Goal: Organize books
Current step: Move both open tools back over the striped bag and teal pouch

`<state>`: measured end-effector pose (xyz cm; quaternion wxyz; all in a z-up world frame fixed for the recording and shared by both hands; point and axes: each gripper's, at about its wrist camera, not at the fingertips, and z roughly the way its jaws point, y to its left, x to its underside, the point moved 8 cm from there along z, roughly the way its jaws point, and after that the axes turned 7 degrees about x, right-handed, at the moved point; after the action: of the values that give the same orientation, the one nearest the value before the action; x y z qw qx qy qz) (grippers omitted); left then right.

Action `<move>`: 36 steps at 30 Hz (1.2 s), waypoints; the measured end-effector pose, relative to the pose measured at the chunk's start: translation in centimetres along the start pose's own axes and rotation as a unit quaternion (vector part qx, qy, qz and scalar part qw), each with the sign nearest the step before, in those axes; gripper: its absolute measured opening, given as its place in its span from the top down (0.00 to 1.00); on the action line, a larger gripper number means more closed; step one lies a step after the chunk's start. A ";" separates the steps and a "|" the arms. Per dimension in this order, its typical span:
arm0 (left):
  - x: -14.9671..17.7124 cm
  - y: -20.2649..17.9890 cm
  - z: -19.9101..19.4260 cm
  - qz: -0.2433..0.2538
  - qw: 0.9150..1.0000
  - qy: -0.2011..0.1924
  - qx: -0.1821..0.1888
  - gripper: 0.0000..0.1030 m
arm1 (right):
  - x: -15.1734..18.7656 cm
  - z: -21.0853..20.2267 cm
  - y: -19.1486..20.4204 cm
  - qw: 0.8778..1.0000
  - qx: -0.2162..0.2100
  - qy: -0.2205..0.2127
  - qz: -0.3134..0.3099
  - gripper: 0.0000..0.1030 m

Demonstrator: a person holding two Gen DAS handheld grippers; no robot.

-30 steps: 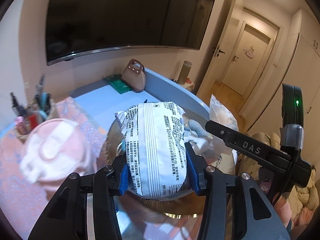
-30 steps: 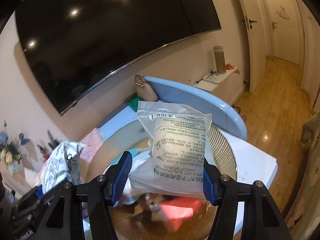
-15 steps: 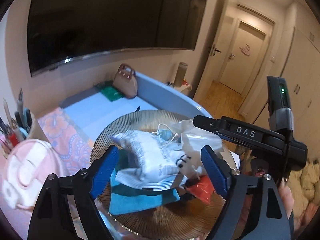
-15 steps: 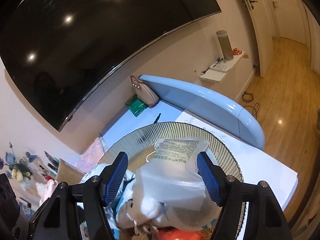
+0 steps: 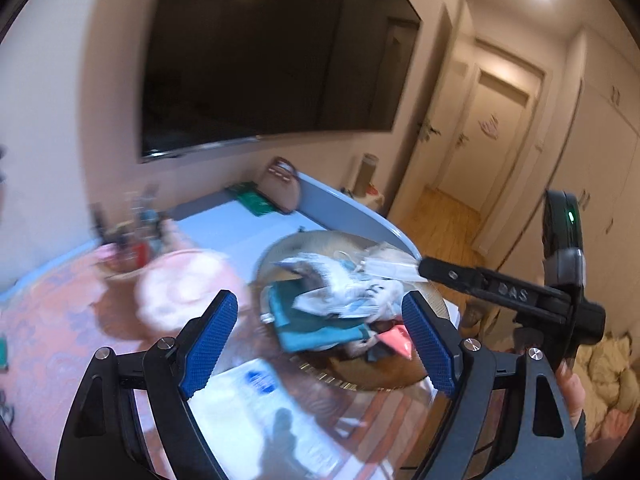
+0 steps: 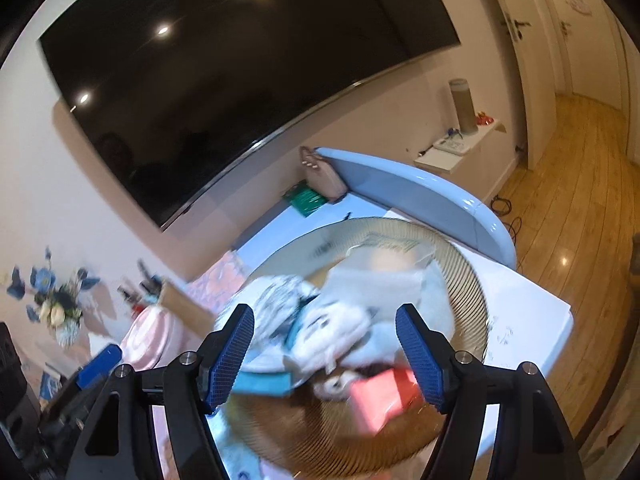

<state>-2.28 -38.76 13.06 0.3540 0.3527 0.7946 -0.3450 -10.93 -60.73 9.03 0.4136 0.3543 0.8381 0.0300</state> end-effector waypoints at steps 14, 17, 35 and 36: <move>2.1 12.8 -22.4 -0.082 0.974 -0.141 -0.158 0.06 | 7.3 -4.9 19.3 0.979 -0.079 -0.008 -0.188 0.18; 2.8 15.1 -27.0 -0.086 0.961 -0.169 -0.202 0.05 | 10.3 -4.9 24.1 0.967 -0.106 -0.001 -0.230 0.16; 21.2 33.3 -27.5 -0.279 0.904 -0.088 -0.311 0.05 | 26.8 8.2 34.0 0.929 -0.138 0.107 -0.325 0.16; 21.8 33.5 -27.2 -0.282 0.902 -0.084 -0.316 0.05 | 27.0 8.7 33.9 0.929 -0.136 0.111 -0.325 0.16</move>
<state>5.14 7.01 -0.62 0.4000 -0.0471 0.8954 -0.1900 3.59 -20.83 -3.18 0.3491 -0.0023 0.9359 0.0470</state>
